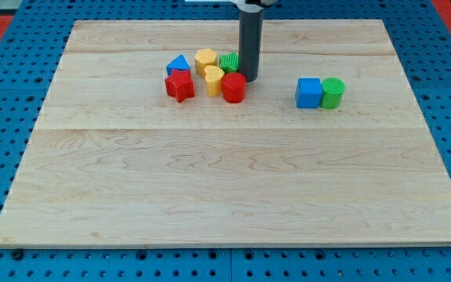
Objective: Place the green star left to the cube
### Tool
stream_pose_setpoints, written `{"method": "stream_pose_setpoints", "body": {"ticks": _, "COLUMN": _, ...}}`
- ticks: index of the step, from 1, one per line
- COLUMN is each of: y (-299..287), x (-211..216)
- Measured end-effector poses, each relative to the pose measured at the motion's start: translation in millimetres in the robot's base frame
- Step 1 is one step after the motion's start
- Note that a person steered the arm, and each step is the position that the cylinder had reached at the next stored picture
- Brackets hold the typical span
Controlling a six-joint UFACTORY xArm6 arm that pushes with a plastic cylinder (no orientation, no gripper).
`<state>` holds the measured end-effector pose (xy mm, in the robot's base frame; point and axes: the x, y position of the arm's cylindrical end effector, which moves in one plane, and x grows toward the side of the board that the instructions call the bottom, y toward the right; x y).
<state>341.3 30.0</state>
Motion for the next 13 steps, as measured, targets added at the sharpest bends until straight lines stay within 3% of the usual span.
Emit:
{"method": "stream_pose_setpoints", "body": {"ticks": 3, "y": -37, "x": 28}}
{"method": "stream_pose_setpoints", "body": {"ticks": 6, "y": -107, "x": -6}}
{"method": "stream_pose_setpoints", "body": {"ticks": 8, "y": -105, "x": -34}}
{"method": "stream_pose_setpoints", "body": {"ticks": 11, "y": -87, "x": -22}}
{"method": "stream_pose_setpoints", "body": {"ticks": 13, "y": -72, "x": -59}}
